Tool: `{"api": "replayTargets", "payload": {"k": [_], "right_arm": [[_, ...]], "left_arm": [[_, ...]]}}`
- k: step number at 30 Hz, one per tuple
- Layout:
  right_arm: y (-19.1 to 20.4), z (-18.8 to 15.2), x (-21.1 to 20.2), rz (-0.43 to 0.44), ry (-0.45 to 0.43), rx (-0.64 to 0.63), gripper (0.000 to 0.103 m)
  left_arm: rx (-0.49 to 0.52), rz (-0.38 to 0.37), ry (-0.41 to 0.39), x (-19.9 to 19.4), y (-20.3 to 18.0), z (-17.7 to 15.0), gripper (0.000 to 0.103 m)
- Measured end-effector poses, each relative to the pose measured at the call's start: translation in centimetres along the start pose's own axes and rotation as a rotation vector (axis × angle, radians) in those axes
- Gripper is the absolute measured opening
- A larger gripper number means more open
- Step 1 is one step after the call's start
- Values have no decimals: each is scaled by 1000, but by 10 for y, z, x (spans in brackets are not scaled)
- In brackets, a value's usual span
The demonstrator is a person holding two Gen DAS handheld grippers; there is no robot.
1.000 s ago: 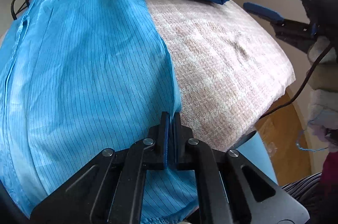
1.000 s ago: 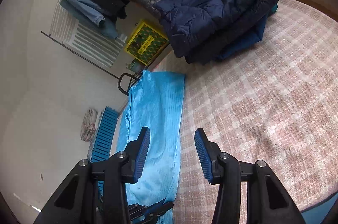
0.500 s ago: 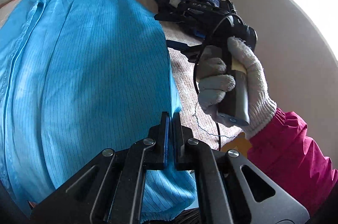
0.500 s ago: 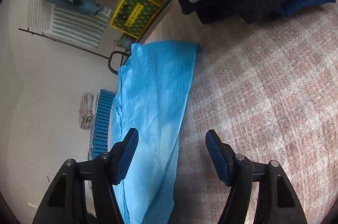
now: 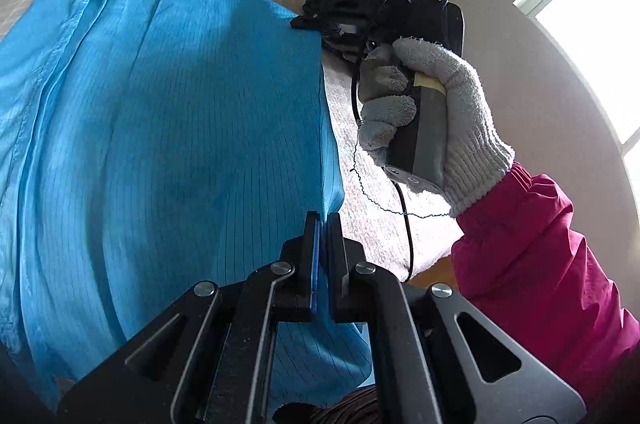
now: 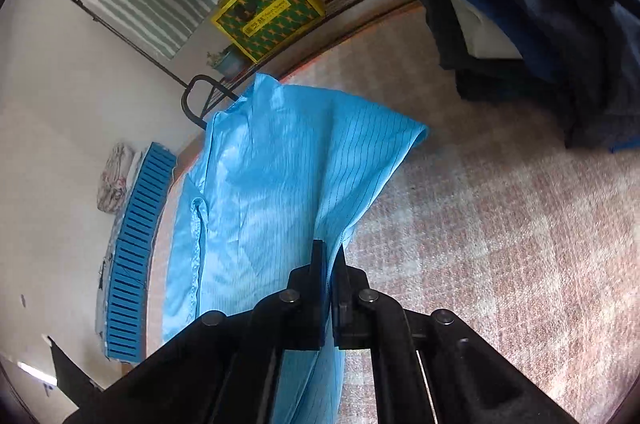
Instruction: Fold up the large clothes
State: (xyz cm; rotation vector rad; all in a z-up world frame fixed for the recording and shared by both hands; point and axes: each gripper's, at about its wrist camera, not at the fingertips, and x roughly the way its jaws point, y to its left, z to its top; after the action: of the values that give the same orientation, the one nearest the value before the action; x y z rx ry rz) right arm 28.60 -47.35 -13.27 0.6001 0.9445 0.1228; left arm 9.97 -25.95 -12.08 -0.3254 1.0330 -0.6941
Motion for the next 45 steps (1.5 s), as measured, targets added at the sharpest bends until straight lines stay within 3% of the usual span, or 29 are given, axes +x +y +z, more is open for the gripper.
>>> {"api": "replayTargets", "payload": {"k": [5,12,26,28,30,34,39,45], "right_arm": [[43,-6,4,-74,-16,-112,0],[105,-19,26,-111,6,-253,0],[212,-70,141,-186,153,-512,0],[219,-73,149,-155,172,-518,8],[218,-71,144,-74,180,-483,25],[214,-64,109,45,134,-406,28],[183,-65,45,45,85,-360,31],[143,-102,-10,3,110,-377,31]], "left_arm": [[-50,-6,-23,-21,25,-3,1],[-144,8,-47,-48,69,-15,0],[-302,102,-53,-78,149,-43,0],[-308,107,-55,-81,152,-47,0],[-301,111,-57,-84,150,-51,0],[-273,128,-59,-84,146,-53,0],[-265,128,-66,-91,143,-60,0],[-240,149,-62,-91,139,-62,0]]}}
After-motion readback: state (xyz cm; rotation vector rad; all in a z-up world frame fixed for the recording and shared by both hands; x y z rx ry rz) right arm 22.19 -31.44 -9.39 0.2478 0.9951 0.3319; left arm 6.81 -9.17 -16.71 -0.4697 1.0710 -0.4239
